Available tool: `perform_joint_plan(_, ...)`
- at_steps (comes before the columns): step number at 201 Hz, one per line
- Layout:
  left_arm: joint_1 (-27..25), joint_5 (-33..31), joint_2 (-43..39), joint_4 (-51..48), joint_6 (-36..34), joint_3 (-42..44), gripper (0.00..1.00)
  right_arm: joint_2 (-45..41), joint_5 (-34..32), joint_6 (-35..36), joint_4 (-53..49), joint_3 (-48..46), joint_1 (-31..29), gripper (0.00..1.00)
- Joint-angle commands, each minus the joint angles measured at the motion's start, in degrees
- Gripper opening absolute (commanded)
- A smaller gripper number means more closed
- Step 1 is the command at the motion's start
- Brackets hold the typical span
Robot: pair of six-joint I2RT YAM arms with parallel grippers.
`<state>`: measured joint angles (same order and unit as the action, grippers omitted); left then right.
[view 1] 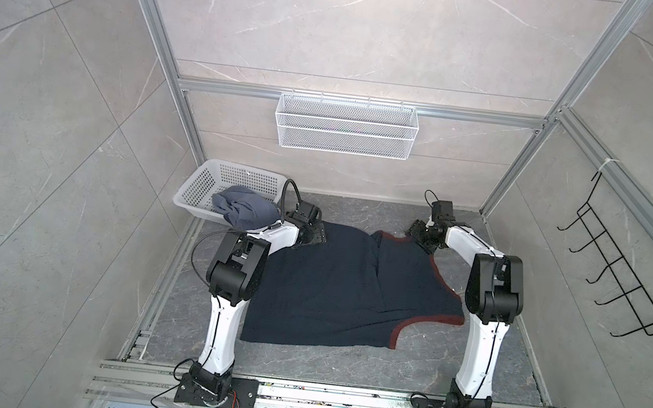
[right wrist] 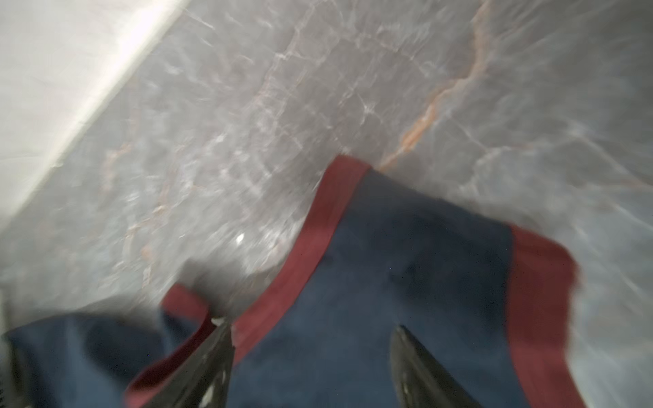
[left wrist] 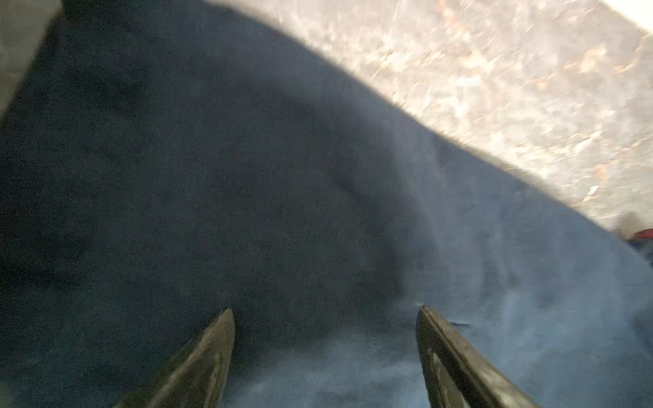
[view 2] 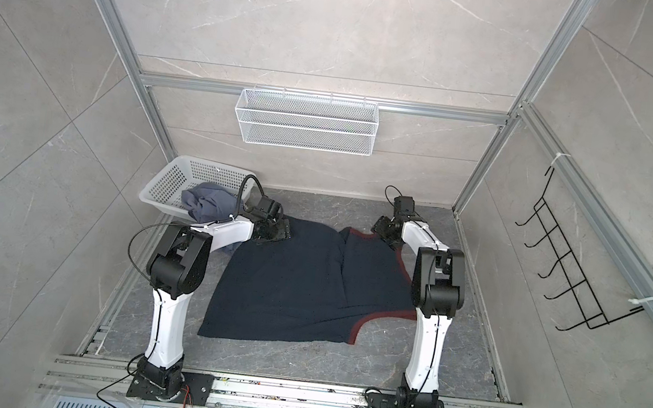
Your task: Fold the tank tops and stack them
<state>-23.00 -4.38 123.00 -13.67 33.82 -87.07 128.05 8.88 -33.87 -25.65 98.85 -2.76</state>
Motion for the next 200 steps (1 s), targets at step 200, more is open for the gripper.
perform_joint_plan(200,0.2,-2.0,1.8,-8.2,-5.2,-12.1,0.86,-8.6,-5.9,0.0,-10.6,-3.3,7.5,0.71)
